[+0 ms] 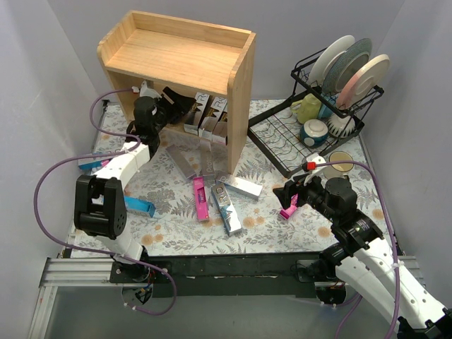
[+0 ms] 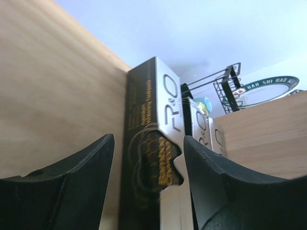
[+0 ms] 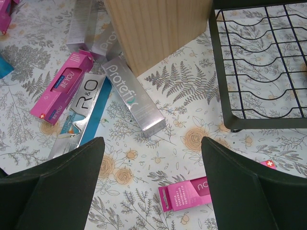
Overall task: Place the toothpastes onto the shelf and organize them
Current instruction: Adjust the toothpaste on the shelf.
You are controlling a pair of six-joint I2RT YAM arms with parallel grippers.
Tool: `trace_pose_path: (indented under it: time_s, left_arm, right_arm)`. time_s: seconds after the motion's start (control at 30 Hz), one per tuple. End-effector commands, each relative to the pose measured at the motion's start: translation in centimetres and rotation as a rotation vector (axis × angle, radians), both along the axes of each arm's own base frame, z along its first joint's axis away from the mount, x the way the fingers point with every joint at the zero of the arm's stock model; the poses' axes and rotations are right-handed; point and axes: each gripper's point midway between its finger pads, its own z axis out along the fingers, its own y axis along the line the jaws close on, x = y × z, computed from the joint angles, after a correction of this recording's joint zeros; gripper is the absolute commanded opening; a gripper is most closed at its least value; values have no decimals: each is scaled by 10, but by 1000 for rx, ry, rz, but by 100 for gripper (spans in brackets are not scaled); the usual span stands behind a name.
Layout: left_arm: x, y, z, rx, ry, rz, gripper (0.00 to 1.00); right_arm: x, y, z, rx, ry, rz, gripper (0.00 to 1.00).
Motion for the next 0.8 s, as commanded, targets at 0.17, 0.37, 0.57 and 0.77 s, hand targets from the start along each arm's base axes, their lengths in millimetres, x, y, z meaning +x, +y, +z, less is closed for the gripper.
trace_pose_path:
  time_s: [0.17,0.37,0.57,0.77]
  left_arm:
    - [-3,-41,-6,8,16,-124,54]
    - [-17,-55,-15,22,28,-206,49]
    - [-19,-56,-15,46,33,-216,51]
    - [-10,-41,-10,69,26,-118,74]
  right_arm:
    - [5,-2,13,15,-37,-22,90]
    - [5,-1,12,14,-37,-19,90]
    - [5,-1,11,12,-32,-16,90]
    - [5,-1,11,11,-33,-19,90]
